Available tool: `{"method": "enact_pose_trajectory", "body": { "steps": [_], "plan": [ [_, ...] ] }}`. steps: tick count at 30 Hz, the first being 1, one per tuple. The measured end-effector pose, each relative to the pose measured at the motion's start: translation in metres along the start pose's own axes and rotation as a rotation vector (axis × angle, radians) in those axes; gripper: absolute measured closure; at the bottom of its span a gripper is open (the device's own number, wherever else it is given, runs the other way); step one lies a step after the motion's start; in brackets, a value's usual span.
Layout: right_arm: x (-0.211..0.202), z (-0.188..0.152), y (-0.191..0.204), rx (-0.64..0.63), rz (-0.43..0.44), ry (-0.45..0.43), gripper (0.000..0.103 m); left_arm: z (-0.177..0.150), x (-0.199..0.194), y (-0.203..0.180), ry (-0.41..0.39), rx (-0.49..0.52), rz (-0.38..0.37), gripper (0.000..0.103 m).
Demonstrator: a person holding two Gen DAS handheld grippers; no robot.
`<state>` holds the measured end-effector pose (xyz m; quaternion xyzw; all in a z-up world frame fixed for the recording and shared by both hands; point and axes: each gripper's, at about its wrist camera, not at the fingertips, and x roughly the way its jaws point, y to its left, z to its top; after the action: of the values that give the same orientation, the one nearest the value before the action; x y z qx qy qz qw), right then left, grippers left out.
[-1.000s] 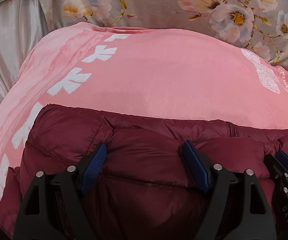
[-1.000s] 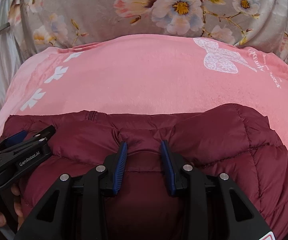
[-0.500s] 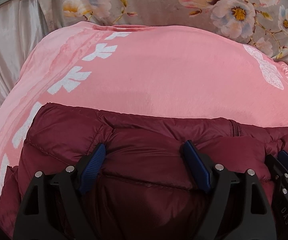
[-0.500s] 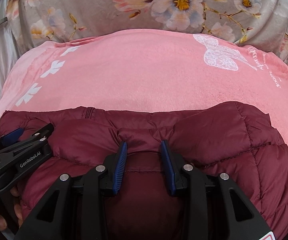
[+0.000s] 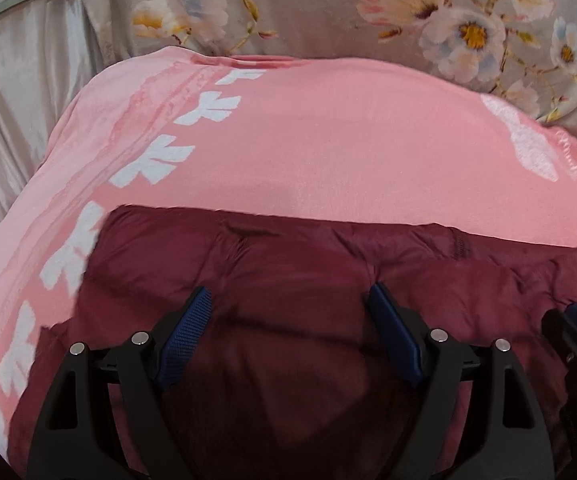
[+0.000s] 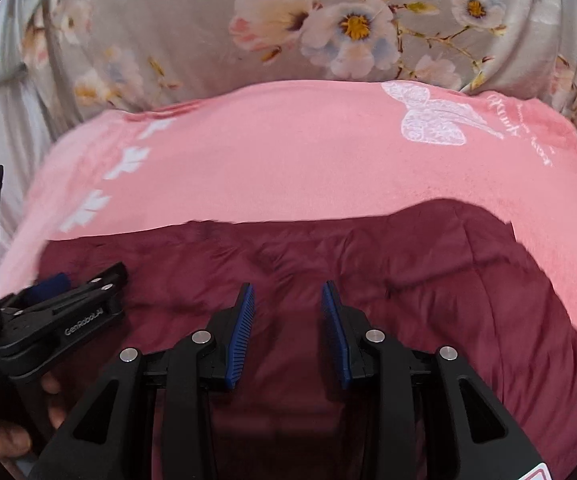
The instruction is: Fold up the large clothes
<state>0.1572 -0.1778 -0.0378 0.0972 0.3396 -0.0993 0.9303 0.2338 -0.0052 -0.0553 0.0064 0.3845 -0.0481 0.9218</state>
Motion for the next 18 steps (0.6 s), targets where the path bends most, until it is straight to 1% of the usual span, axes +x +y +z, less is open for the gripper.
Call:
{"method": "enact_pose_trajectory", "body": {
  "steps": [2,4,6,8,12,14,18],
  "plan": [
    [-0.016,-0.012,0.006,-0.008,0.028,-0.009,0.07,-0.008,-0.023,0.007,-0.027,-0.005,-0.005,0.024],
    [-0.023,-0.026,0.015,-0.041,0.041,0.002,0.07,-0.023,-0.039,0.012,-0.04,0.004,0.018,0.024],
    [-0.023,-0.04,0.023,-0.074,0.015,0.01,0.07,-0.035,-0.034,0.013,-0.003,0.016,0.024,0.024],
    [-0.021,-0.048,0.025,-0.091,-0.008,-0.006,0.069,-0.047,-0.027,0.015,0.013,0.009,0.025,0.024],
    [-0.018,-0.053,0.025,-0.092,-0.014,0.002,0.068,-0.058,-0.024,0.01,-0.022,0.028,0.054,0.023],
    [-0.015,-0.054,0.024,-0.091,-0.017,0.013,0.068,-0.059,-0.022,0.007,-0.022,0.038,0.065,0.022],
    [-0.012,-0.055,0.024,-0.094,-0.023,0.025,0.068,-0.059,-0.02,0.008,-0.021,0.033,0.061,0.021]
  ]
}}
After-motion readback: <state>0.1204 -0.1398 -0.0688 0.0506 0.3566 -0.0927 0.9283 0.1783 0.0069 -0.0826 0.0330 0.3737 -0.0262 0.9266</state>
